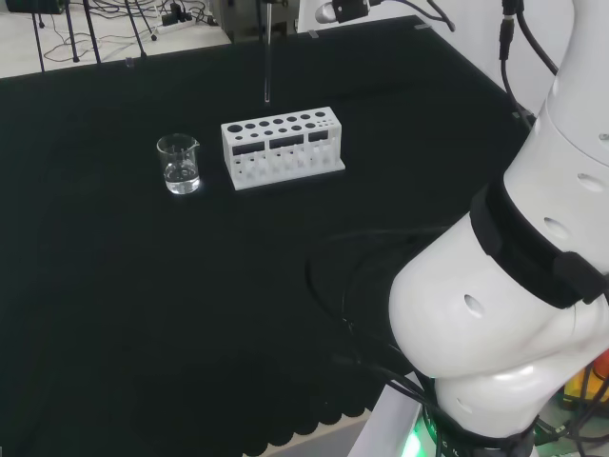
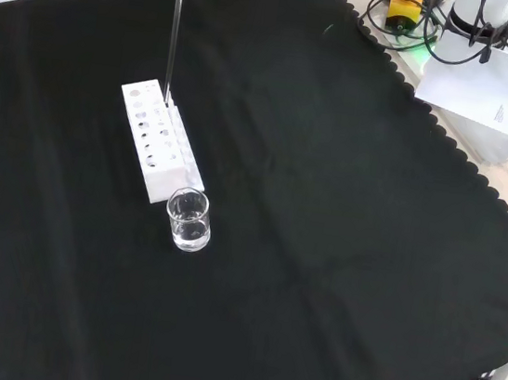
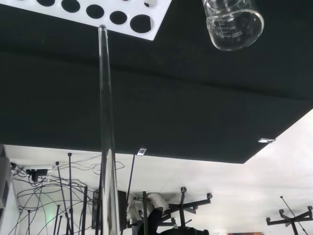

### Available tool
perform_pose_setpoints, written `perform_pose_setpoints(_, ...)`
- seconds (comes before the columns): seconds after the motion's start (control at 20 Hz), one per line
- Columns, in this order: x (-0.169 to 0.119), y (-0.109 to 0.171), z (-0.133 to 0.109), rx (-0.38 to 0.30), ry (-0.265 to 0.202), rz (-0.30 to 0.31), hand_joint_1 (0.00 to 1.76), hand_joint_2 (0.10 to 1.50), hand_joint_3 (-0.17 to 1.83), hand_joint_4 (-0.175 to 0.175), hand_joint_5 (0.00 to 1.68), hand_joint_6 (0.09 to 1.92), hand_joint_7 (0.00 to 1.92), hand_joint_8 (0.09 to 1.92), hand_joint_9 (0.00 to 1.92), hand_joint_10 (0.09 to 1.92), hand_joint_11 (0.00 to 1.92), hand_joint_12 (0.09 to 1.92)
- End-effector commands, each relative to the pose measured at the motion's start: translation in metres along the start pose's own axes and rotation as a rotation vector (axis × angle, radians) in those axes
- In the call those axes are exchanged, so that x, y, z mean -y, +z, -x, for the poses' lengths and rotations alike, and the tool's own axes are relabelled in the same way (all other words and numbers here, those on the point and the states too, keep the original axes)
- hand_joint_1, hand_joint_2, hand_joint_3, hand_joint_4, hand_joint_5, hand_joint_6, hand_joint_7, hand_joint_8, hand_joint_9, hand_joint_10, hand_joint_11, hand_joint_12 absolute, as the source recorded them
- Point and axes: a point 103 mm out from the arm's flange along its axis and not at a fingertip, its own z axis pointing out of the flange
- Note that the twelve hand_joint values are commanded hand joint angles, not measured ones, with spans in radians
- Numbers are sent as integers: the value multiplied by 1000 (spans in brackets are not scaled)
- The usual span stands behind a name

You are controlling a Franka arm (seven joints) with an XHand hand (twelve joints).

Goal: Stir in the beaker to the left of the white test tube rack with the glass rod.

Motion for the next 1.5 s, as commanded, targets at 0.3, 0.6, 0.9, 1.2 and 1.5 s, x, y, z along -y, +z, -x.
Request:
perform_pose_setpoints(0.3, -10, -6, -11, -23, -20, 3, 1293, 1075, -6, -175, 1030, 631, 1139, 1046, 1550, 820, 1630, 464)
perform_pose_setpoints(0.6, -26, -13, -42, -31, -88, 4, 1293, 1074, -5, -175, 1032, 627, 1139, 1046, 1553, 817, 1631, 463)
perform_pose_setpoints(0.9, -40, 1, -84, -55, -172, -18, 1293, 1073, -4, -175, 1033, 625, 1139, 1046, 1554, 815, 1632, 462)
perform_pose_setpoints(1.2, -55, 16, -116, -80, -247, -27, 1293, 1073, -3, -175, 1034, 623, 1139, 1046, 1556, 813, 1633, 460)
perform_pose_setpoints(1.5, -69, 30, -131, -98, -283, -28, 1293, 1072, -3, -175, 1035, 621, 1139, 1046, 1558, 811, 1634, 459)
